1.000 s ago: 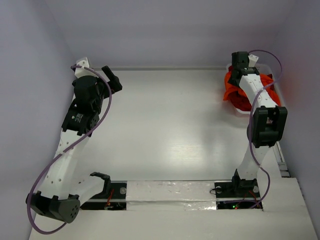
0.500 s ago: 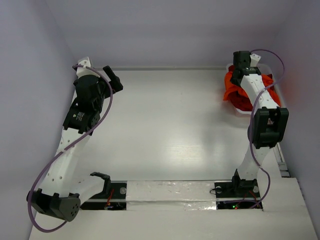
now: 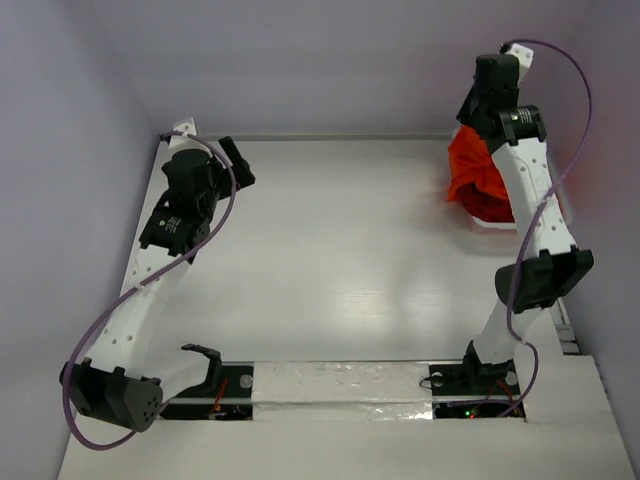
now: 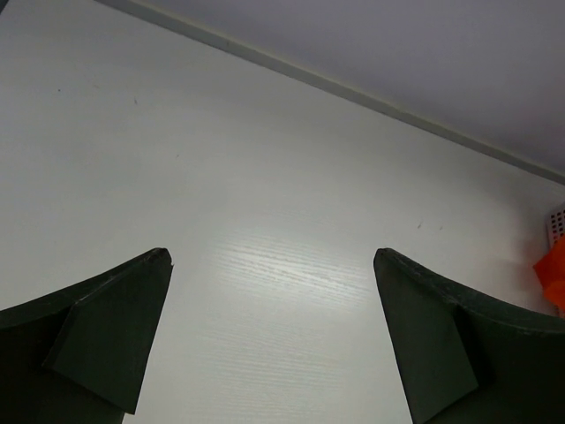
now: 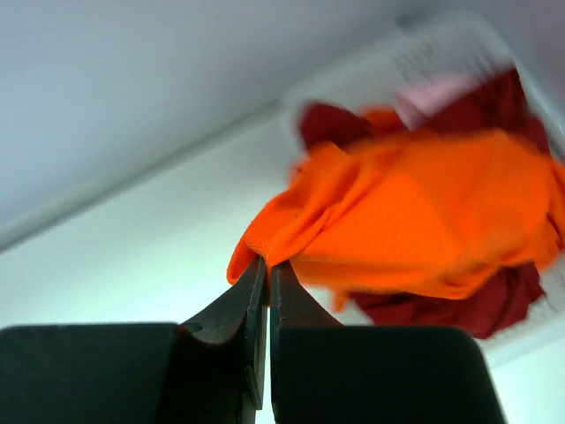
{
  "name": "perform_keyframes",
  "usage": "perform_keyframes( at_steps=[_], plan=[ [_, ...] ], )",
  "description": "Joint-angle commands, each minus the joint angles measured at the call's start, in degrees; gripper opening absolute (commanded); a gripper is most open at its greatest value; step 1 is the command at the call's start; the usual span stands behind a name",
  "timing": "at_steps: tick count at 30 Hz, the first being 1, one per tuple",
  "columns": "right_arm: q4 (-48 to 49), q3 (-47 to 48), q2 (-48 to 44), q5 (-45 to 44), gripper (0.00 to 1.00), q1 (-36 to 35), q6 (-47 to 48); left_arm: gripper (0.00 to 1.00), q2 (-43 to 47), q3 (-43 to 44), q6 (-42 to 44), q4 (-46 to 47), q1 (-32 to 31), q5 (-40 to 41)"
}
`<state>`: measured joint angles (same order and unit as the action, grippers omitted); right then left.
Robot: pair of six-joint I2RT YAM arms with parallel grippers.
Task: Fold and stack the t-shirts
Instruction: Grab the tshirt from the pile, then move the tshirt to the center of the board
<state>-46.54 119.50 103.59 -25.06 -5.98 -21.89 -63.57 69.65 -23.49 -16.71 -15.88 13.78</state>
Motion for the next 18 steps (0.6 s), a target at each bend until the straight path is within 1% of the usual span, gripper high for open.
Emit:
perform_keyframes(
  at_steps=[1,3,4,6,7,9,14,15,17,18],
  plan=[
    [-4.3,8.0,-6.8,1.9,0.00,-9.3,4.3,0.99,0.4,-1.8,-0.9,2.7,-0.7,-1.3],
    [-7.0,12.0,-7.9,1.9,0.00,-13.2,5.3,0.99,0.4,-1.8,-0.8,2.3,-0.7,-1.9],
    [-7.9,13.5,-8.1,1.7,0.00,-17.3,5.5,0.99,0.6,-1.6,-0.8,2.0,-0.7,-1.8],
    [-10.3,18.5,-8.8,-0.2,0.00,-21.5,6.1,0.99,1.2,-1.4,-0.5,1.2,-0.7,-1.3],
    [-10.6,19.9,-9.3,-0.7,0.00,-25.3,6.5,0.99,1.5,-1.4,-0.5,1.0,-0.7,-1.1],
    [-10.7,22.3,-10.8,-1.0,0.00,-28.1,6.9,0.99,2.9,-2.0,-0.8,0.5,-0.7,-1.0],
    [-7.8,21.9,-17.7,5.4,0.00,-34.9,8.3,0.99,5.8,-4.3,-2.1,-0.1,-1.3,-3.7],
    [-6.9,21.6,-18.7,9.0,0.00,-36.8,8.7,0.99,6.3,-5.4,-2.2,-0.4,-1.3,-4.1],
    [-6.7,21.4,-20.5,12.0,0.00,-39.0,9.8,0.99,7.2,-6.7,-2.4,-0.8,-1.3,-4.5],
    [-6.3,21.2,-21.1,13.1,0.00,-42.1,10.4,0.99,8.4,-8.2,-2.4,-1.0,-1.3,-4.5]
  ],
)
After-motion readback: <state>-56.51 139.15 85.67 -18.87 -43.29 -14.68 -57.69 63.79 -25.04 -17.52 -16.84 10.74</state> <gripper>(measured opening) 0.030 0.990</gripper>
